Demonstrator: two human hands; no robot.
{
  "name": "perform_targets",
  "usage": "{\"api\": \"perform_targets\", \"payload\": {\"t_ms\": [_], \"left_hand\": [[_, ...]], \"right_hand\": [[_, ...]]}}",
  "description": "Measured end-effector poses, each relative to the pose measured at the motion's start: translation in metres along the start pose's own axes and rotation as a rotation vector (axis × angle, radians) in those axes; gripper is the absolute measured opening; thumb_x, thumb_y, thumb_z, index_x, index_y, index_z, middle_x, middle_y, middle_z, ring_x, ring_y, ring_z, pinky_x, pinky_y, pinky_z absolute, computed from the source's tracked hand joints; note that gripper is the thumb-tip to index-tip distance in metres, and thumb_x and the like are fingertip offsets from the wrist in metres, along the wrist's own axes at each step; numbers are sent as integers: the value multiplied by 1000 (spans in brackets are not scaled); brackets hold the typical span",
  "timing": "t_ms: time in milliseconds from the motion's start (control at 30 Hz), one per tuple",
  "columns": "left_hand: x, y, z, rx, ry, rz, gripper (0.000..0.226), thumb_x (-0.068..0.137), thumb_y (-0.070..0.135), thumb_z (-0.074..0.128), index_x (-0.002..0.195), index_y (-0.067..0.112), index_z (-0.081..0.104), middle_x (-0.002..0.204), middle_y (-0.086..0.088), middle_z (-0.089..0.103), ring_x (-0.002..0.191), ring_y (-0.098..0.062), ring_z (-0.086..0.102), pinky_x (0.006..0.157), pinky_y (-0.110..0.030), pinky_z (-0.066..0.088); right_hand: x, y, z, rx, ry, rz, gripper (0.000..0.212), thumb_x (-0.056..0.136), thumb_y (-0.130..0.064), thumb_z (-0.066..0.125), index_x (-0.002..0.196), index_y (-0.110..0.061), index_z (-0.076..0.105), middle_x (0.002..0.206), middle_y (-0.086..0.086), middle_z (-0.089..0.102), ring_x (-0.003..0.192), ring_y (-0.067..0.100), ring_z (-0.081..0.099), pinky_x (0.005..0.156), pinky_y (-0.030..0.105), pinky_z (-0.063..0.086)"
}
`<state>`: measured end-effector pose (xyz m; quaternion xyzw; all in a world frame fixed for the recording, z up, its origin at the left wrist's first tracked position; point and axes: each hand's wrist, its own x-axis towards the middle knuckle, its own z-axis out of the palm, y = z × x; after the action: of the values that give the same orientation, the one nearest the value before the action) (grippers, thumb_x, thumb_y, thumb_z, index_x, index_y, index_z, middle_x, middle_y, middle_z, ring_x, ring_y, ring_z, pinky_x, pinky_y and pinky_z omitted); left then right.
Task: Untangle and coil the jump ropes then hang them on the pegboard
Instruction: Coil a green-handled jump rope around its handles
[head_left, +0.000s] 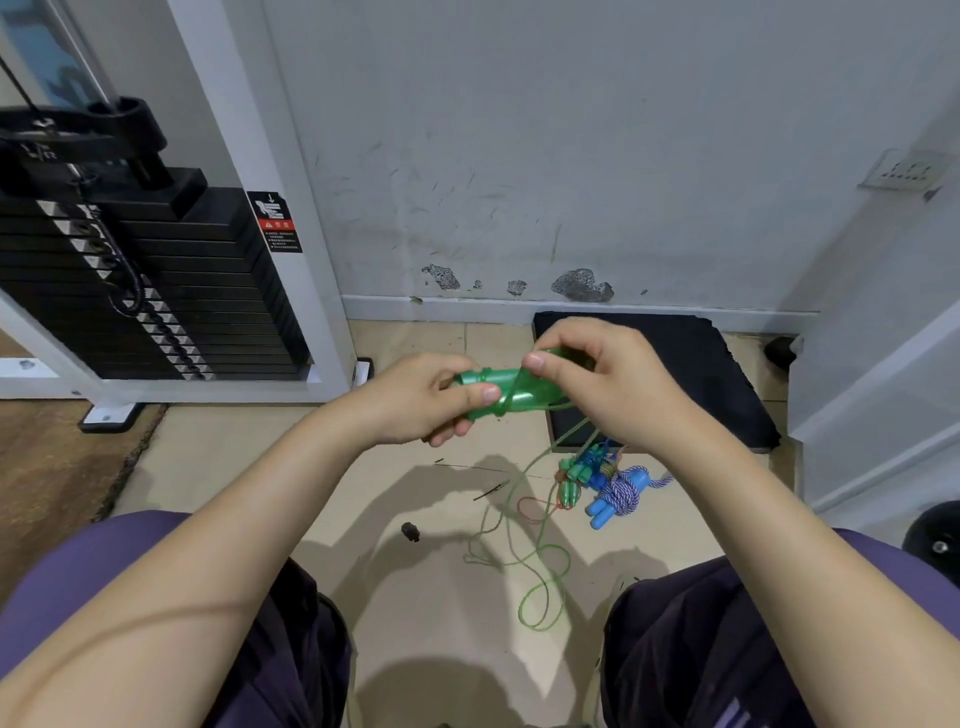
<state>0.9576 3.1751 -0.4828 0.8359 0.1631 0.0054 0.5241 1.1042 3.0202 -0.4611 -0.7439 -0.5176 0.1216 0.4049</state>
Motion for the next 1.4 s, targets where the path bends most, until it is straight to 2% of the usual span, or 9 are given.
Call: {"api": "perform_targets", "payload": {"t_ms": [133, 500, 667, 767, 900, 1067, 1167, 1233, 1400], "left_hand": [[-2, 12, 9, -36, -131, 73, 22, 98, 21, 57, 77, 15, 55, 69, -9, 60, 45, -16, 47, 50, -26, 39], [0, 5, 11, -8, -88, 101, 7, 95, 16, 61, 92, 10, 60, 73, -7, 62, 50, -19, 55, 54, -28, 47], [-1, 0, 6, -58, -80, 97, 7, 93, 14, 66, 91, 9, 61, 75, -9, 63, 53, -21, 58, 55, -28, 47], [-2, 0, 5, -98, -56, 114, 9, 92, 15, 66, 92, 7, 62, 74, -10, 63, 55, -23, 58, 56, -30, 48], [-2, 2, 1, -211, 30, 149, 14, 94, 14, 64, 94, 0, 62, 72, -13, 63, 53, -21, 55, 54, -29, 46], [-4, 5, -1, -314, 87, 187, 11, 95, 13, 60, 100, 3, 64, 70, -11, 61, 50, -18, 52, 52, -26, 44], [-3, 8, -1, -401, 130, 210, 25, 92, 20, 59, 109, 2, 64, 70, -10, 60, 47, -17, 50, 51, -25, 42], [-1, 9, -1, -451, 196, 217, 22, 92, 21, 59, 103, 3, 64, 70, -8, 60, 46, -16, 49, 51, -25, 42], [6, 3, 2, -459, 463, 140, 24, 98, 18, 57, 112, 0, 62, 69, -7, 62, 46, -16, 52, 48, -25, 43]], "right_hand": [[-1, 9, 4, 25, 12, 28, 11, 90, -24, 68, 83, -16, 71, 81, 0, 65, 76, 12, 56, 69, 26, 43], [2, 10, 13, 172, 6, 138, 23, 83, -23, 76, 92, -20, 55, 78, 9, 59, 68, 10, 48, 64, 27, 41], [4, 11, 16, 217, -61, 153, 16, 83, -25, 77, 78, -18, 63, 73, -8, 56, 67, 9, 47, 65, 26, 38], [3, 9, 13, 243, -69, 168, 14, 85, -29, 74, 81, -17, 69, 77, -1, 64, 71, 12, 54, 69, 30, 44], [2, 3, 6, 438, -73, 234, 10, 86, -23, 73, 91, -14, 74, 83, 4, 71, 73, 15, 63, 66, 31, 52], [2, 2, 5, 817, -142, 316, 34, 83, -17, 73, 108, 4, 67, 86, 13, 69, 66, 21, 58, 55, 24, 44], [2, 4, 7, 1001, -215, 332, 28, 84, -17, 66, 108, -3, 67, 90, 8, 68, 63, 16, 55, 55, 22, 41], [1, 4, 11, 981, -229, 321, 22, 84, -13, 67, 106, -11, 70, 87, 5, 64, 58, 14, 50, 52, 21, 37], [-1, -1, 23, 746, -182, 318, 41, 93, -5, 61, 133, -17, 59, 73, 5, 57, 49, 14, 37, 48, 19, 32]]}}
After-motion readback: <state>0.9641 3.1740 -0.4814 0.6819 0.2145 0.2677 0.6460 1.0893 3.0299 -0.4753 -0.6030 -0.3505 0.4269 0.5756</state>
